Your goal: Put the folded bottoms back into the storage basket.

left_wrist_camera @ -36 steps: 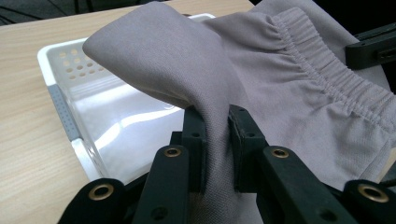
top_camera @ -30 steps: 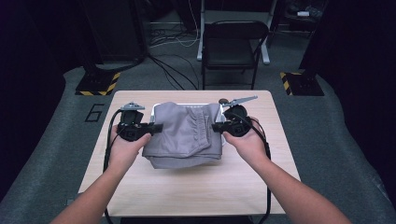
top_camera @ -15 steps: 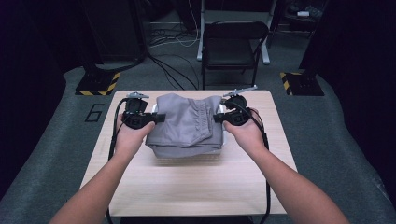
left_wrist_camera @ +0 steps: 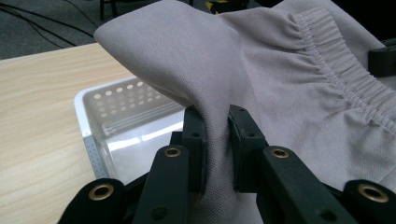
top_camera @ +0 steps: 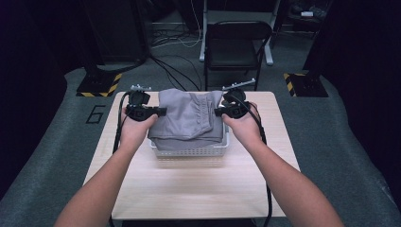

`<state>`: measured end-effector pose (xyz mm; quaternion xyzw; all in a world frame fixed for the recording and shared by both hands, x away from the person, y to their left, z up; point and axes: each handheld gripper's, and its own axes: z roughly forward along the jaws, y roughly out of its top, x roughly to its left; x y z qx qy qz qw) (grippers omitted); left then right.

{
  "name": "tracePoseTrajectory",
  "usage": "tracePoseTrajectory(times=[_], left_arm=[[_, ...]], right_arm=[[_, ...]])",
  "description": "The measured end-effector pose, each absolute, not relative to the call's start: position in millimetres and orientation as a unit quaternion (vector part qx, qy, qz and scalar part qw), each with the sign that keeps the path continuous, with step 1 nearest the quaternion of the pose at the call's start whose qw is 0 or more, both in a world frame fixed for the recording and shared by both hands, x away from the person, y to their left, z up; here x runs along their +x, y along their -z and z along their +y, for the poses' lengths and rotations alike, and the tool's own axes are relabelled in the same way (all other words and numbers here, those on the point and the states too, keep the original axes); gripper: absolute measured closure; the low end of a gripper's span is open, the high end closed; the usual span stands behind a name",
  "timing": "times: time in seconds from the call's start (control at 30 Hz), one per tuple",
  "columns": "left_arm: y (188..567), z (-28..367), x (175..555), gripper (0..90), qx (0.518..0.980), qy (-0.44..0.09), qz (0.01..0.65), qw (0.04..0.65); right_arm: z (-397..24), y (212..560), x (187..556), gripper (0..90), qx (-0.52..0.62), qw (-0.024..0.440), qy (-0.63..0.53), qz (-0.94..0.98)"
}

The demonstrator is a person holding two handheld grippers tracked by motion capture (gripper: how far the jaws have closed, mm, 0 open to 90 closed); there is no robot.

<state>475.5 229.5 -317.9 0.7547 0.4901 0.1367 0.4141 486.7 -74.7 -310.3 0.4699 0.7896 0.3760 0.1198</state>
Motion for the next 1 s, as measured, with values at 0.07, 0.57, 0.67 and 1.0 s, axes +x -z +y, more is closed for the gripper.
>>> tracePoseTrajectory(times=[0.07,0.57,0.67,1.0], left_arm=[[319.5,230.2,479.0,78.4,0.754,-0.135,0.491,0.416],[333.3,230.9,502.3,78.5,0.75,-0.127,0.498,0.416],[337.3,230.5,507.3,78.5,0.752,-0.128,0.498,0.412],[351.3,228.2,519.5,78.5,0.754,-0.127,0.504,0.402]], right_arm=[[-73.9,311.5,491.3,85.5,0.472,0.122,-0.379,0.786],[-71.1,320.5,514.4,85.5,0.486,0.128,-0.367,0.783],[-70.3,323.7,519.0,85.5,0.484,0.13,-0.365,0.784],[-68.8,341.4,533.0,85.4,0.492,0.127,-0.357,0.784]])
